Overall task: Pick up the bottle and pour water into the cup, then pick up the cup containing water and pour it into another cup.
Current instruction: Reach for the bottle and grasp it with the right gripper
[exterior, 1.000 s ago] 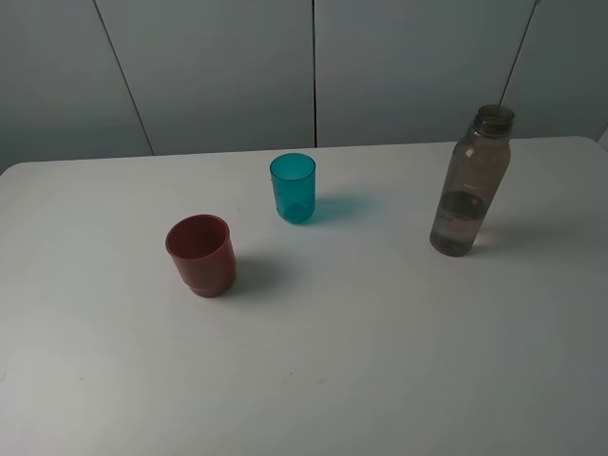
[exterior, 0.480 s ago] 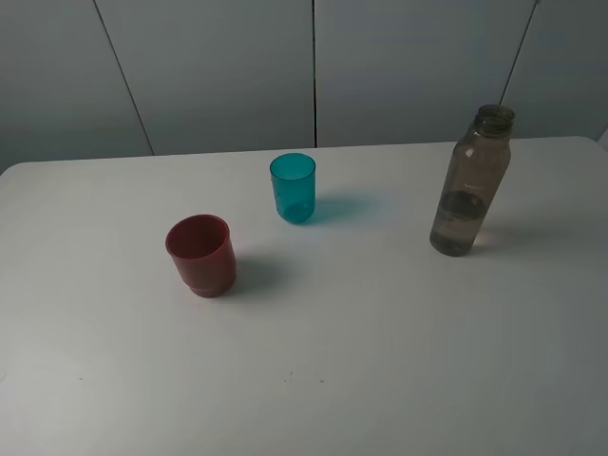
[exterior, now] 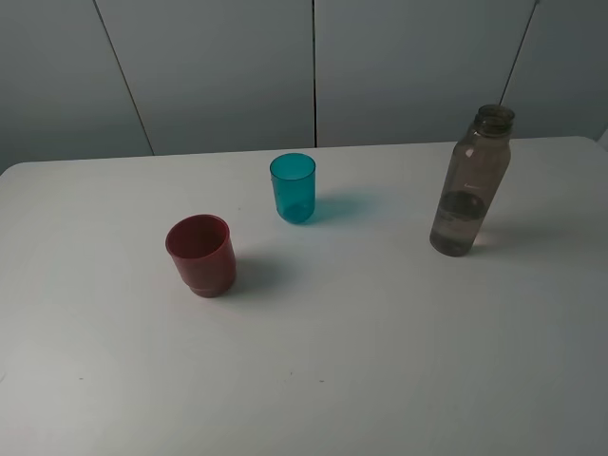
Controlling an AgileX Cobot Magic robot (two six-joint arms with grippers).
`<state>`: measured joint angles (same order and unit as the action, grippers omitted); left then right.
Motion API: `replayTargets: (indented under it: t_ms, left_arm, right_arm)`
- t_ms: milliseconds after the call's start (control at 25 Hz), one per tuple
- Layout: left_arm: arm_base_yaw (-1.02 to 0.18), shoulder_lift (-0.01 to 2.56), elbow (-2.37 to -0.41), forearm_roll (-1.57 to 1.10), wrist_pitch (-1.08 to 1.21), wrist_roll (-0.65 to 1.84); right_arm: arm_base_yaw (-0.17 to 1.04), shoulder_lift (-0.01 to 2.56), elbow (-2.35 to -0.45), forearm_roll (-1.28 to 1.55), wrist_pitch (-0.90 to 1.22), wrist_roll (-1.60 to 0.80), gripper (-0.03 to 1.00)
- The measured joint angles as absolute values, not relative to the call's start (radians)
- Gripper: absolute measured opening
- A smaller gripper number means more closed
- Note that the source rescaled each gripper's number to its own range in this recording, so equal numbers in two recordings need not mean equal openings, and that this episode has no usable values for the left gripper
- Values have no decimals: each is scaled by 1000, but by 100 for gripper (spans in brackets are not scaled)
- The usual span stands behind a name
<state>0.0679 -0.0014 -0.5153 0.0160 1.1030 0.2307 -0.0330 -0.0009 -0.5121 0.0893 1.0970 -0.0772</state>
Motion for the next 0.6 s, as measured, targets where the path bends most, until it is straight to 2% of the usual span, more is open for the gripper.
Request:
replayTargets:
  t_ms: [600]
  left_arm:
    - [68,-1,-515,16,1103,231]
  right_arm:
    - [-31,-1,-512,67,1097,-40,100]
